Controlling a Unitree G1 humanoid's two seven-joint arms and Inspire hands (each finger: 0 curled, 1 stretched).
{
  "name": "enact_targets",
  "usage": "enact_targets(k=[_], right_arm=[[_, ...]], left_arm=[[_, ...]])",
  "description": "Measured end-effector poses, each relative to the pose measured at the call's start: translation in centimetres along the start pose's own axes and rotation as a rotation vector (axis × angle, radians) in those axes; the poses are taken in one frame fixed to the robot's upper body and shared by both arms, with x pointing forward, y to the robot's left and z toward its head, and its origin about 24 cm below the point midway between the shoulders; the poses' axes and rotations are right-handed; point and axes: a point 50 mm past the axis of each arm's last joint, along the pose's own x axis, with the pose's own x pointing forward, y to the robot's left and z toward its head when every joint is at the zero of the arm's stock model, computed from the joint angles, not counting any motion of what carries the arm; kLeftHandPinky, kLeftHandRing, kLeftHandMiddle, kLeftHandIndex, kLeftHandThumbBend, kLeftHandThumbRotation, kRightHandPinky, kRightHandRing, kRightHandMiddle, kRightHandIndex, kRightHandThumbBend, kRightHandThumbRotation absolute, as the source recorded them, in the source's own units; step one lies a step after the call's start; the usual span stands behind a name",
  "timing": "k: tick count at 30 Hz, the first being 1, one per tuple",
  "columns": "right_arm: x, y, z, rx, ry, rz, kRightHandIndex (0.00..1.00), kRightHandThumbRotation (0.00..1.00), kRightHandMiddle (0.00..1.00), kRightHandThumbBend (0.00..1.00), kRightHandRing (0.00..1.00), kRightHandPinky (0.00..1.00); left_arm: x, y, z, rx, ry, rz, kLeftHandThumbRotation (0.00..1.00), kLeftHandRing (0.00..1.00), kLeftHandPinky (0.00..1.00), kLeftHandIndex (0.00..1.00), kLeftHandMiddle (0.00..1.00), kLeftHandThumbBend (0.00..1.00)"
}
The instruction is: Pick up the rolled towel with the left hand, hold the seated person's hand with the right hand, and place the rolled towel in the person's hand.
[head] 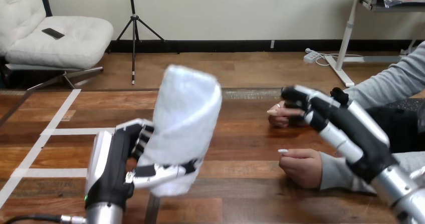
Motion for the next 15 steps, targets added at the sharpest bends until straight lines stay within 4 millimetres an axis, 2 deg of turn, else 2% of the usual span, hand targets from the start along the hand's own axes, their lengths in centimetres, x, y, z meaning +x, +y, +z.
enact_targets(k=[7, 15], right_arm=[[0.7, -0.8, 0.5, -0.051, -0.019, -0.006, 0.86, 0.87, 0.88, 0.71, 0.88, 0.83], [1.2, -1.3, 0.5, -0.084, -0.023, -0.022, 0.85, 0.87, 0.87, 0.76, 0.87, 0.82]], left_arm=[[0.2, 0.1, 1.1, -0.023, -0.056, 0.013, 0.0, 0.31, 0.25, 0.41, 0.37, 0.66], [0.2, 0.0, 1.6, -0.051, -0.094, 0.023, 0.0, 0.31, 0.26, 0.41, 0.37, 0.65]])
